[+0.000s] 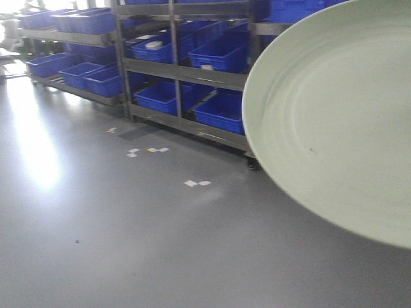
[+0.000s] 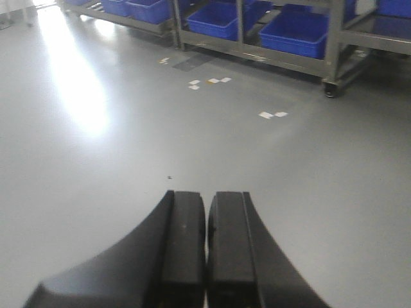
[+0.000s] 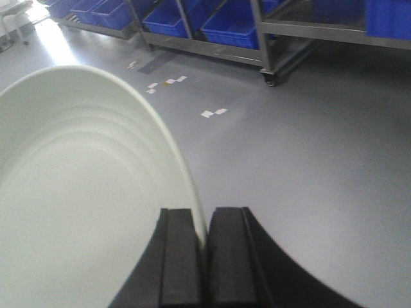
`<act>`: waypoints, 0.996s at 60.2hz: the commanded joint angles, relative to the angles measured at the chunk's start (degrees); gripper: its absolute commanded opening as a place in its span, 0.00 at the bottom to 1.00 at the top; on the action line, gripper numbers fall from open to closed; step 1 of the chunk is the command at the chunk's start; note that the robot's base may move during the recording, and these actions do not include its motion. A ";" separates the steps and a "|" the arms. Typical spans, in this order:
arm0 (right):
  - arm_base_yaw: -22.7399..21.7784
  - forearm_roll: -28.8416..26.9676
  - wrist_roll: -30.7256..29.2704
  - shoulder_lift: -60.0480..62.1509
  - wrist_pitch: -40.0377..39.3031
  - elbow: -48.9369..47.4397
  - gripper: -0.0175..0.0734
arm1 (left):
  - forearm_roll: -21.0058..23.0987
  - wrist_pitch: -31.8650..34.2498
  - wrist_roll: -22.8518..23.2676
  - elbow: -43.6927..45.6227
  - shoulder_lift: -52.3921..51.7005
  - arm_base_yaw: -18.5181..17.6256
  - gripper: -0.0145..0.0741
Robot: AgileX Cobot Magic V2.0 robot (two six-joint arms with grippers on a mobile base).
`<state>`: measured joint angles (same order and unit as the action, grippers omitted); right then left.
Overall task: Place green plate on second shelf with right arm
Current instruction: 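Turn and drive the base toward the shelving rack of blue bins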
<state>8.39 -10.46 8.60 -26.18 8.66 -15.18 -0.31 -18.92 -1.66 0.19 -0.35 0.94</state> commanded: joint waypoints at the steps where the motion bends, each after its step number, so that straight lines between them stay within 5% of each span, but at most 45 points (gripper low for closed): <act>1: -0.28 -0.26 -0.07 0.07 -6.43 -1.88 0.25 | -0.10 4.15 -0.05 -2.29 -1.22 -0.29 0.30; 60: -0.28 -0.26 -0.07 0.07 -6.43 -1.88 0.25 | -0.10 4.15 -0.05 -2.29 -1.22 -0.29 0.30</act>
<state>8.39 -10.46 8.60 -26.18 8.66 -15.18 -0.31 -18.92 -1.66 0.19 -0.35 0.94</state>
